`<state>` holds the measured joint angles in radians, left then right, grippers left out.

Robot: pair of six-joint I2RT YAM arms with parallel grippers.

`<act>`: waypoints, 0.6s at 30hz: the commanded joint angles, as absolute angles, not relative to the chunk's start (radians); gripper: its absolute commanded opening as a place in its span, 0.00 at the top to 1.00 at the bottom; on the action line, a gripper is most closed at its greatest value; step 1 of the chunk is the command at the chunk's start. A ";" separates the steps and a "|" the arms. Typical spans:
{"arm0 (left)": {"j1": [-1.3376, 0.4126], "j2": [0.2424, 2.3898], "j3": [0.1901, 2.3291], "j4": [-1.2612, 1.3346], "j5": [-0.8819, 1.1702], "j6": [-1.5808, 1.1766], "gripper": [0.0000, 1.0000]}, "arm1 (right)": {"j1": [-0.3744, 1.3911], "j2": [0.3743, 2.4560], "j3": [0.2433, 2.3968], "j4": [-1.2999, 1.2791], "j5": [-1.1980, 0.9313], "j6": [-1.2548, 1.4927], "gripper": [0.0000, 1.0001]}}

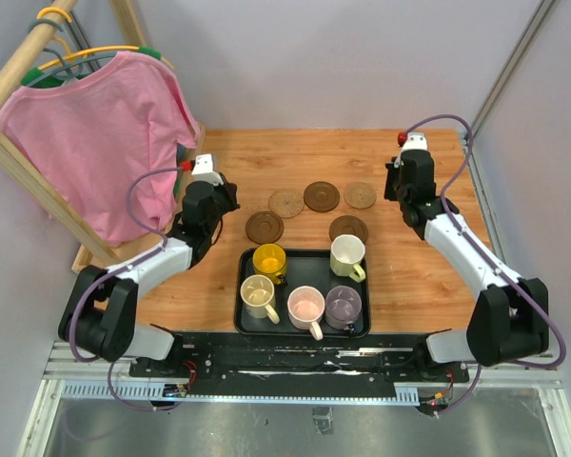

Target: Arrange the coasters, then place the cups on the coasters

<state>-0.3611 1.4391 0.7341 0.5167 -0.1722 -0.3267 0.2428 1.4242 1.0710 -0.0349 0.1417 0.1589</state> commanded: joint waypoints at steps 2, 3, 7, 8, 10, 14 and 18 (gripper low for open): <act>-0.355 1.581 0.845 0.584 -0.016 -0.320 0.99 | 0.198 1.600 1.218 -0.026 -0.152 0.178 0.99; -0.355 1.612 0.871 0.579 -0.001 -0.320 0.99 | 0.192 1.632 1.242 -0.027 -0.197 0.188 0.99; -0.355 1.734 0.978 0.552 0.083 -0.320 0.99 | 0.188 1.744 1.329 -0.043 -0.285 0.205 0.99; -0.356 1.763 1.005 0.540 0.106 -0.320 0.99 | 0.187 1.769 1.351 -0.052 -0.301 0.206 0.99; -0.356 1.814 1.050 0.515 0.148 -0.322 0.99 | 0.188 1.824 1.400 -0.081 -0.338 0.204 0.99; -0.357 1.895 1.119 0.472 0.215 -0.323 0.99 | 0.190 1.917 1.483 -0.120 -0.418 0.199 0.99; -0.356 1.955 1.167 0.442 0.281 -0.325 1.00 | 0.194 1.975 1.530 -0.140 -0.471 0.197 0.99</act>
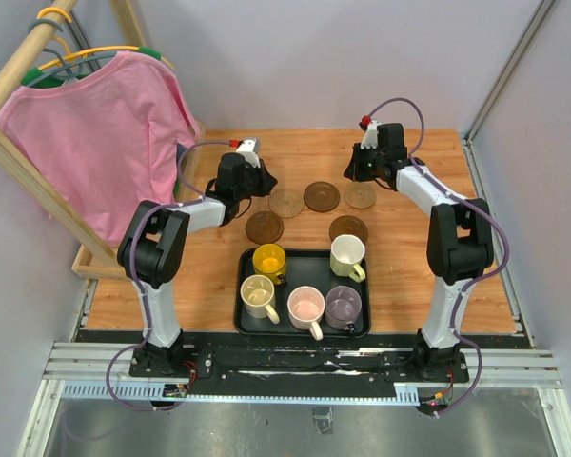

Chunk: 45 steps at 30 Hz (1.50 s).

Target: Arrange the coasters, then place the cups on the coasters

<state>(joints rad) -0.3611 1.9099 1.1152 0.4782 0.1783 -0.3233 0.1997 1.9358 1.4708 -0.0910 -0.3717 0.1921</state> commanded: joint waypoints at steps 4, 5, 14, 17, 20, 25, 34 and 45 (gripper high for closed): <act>-0.360 1.998 1.194 0.406 0.329 -0.321 0.99 | 0.208 2.052 1.588 -0.190 -0.499 0.179 0.99; -0.362 2.005 1.200 0.399 0.338 -0.321 0.99 | 0.212 2.068 1.605 -0.206 -0.505 0.172 0.99; -0.383 2.056 1.236 0.325 0.351 -0.301 0.99 | 0.259 2.171 1.684 -0.266 -0.517 0.141 0.99; -0.390 2.069 1.247 0.309 0.358 -0.294 0.99 | 0.278 2.196 1.705 -0.279 -0.518 0.132 0.99; -0.399 2.085 1.261 0.282 0.357 -0.285 0.99 | 0.296 2.225 1.735 -0.298 -0.518 0.124 0.99; -0.405 2.091 1.258 0.253 0.342 -0.278 0.99 | 0.317 2.262 1.759 -0.318 -0.521 0.121 0.99; -0.403 2.108 1.285 0.176 0.254 -0.257 0.99 | 0.326 2.280 1.738 -0.338 -0.473 0.120 0.99; -0.402 2.164 1.374 0.109 0.277 -0.233 1.00 | 0.316 2.240 1.682 -0.352 -0.352 0.140 0.99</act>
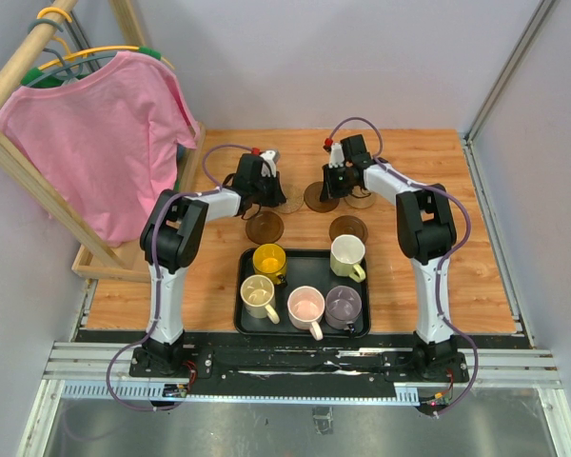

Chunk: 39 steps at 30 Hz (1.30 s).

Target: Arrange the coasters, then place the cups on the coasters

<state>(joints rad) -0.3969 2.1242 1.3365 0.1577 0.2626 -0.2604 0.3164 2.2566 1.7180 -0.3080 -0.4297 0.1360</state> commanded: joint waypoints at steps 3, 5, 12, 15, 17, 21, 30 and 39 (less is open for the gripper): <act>-0.402 2.170 1.374 0.113 0.312 -0.226 1.00 | 0.314 2.231 1.674 -0.354 -0.370 0.136 0.99; -0.403 2.160 1.355 0.139 0.324 -0.226 0.99 | 0.315 2.225 1.676 -0.352 -0.386 0.130 0.99; -0.402 2.058 1.268 0.250 0.346 -0.227 1.00 | 0.317 2.171 1.672 -0.352 -0.409 0.118 0.99; -0.402 2.005 1.240 0.277 0.345 -0.228 1.00 | 0.317 2.131 1.653 -0.344 -0.417 0.117 0.99; -0.402 1.969 1.218 0.291 0.341 -0.230 0.99 | 0.320 2.097 1.633 -0.341 -0.421 0.117 0.99; -0.402 1.898 1.169 0.306 0.332 -0.233 0.99 | 0.328 2.024 1.569 -0.318 -0.418 0.117 0.99; -0.402 1.775 1.009 0.284 0.271 -0.230 0.99 | 0.330 1.880 1.360 -0.312 -0.326 0.145 0.99; -0.402 1.670 0.827 0.285 0.207 -0.257 1.00 | 0.331 1.802 1.196 -0.280 -0.338 0.171 0.99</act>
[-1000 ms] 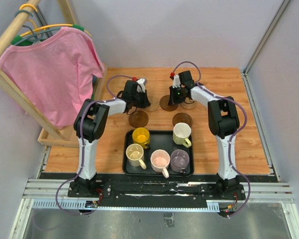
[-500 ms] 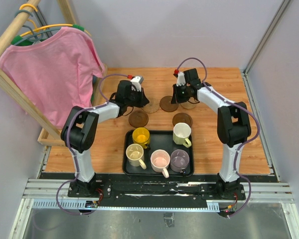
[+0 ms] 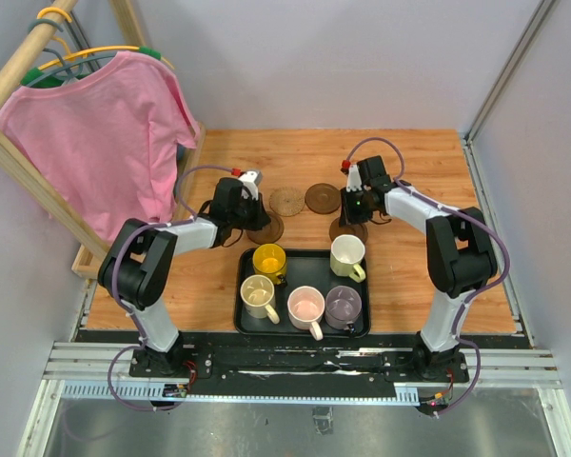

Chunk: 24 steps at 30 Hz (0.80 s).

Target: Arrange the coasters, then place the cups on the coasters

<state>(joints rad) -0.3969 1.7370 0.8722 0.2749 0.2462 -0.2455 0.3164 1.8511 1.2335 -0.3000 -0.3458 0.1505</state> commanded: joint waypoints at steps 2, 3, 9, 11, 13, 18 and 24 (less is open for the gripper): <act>-0.402 1.651 0.803 0.279 0.196 -0.260 0.99 | 0.330 1.802 1.179 -0.278 -0.342 0.177 0.99; -0.403 1.643 0.793 0.272 0.189 -0.262 0.99 | 0.330 1.804 1.171 -0.277 -0.343 0.181 0.99; -0.403 1.661 0.788 0.212 0.127 -0.261 0.99 | 0.329 1.849 1.164 -0.295 -0.291 0.225 0.99; -0.402 1.671 0.789 0.204 0.110 -0.266 0.99 | 0.323 1.857 1.161 -0.304 -0.267 0.241 0.99; -0.402 1.682 0.793 0.194 0.091 -0.268 0.99 | 0.314 1.864 1.158 -0.311 -0.250 0.253 0.99; -0.402 1.715 0.816 0.158 0.030 -0.276 0.99 | 0.278 1.871 1.154 -0.344 -0.209 0.274 0.99; -0.376 1.746 0.842 0.143 -0.007 -0.297 0.99 | 0.213 1.865 1.133 -0.355 -0.184 0.293 0.99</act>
